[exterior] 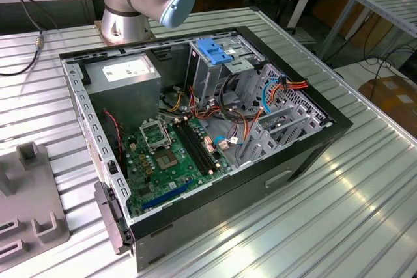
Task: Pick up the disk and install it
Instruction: 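Pick up the disk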
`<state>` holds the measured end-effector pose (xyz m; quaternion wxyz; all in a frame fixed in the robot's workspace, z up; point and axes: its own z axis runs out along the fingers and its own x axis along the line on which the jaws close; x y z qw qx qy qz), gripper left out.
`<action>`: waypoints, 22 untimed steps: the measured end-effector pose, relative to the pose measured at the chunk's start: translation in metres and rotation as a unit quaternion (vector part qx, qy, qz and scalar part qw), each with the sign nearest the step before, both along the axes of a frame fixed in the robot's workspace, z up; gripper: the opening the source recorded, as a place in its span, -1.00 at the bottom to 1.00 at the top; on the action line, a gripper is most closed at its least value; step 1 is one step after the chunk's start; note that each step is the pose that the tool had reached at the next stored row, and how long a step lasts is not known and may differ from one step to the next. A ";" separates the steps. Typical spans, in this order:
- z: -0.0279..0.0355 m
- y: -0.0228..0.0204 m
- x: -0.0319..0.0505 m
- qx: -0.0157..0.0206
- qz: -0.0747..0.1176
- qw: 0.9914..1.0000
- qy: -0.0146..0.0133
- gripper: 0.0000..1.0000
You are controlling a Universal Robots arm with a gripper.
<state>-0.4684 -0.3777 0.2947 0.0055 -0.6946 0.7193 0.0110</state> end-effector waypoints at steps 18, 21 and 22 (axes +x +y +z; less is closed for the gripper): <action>-0.0021 0.0048 0.0000 0.000 0.001 1.000 0.000 -0.09; -0.0021 0.0035 0.0000 0.000 0.001 1.000 0.000 -0.09; -0.0021 0.0033 0.0000 0.000 0.001 1.000 0.000 -0.09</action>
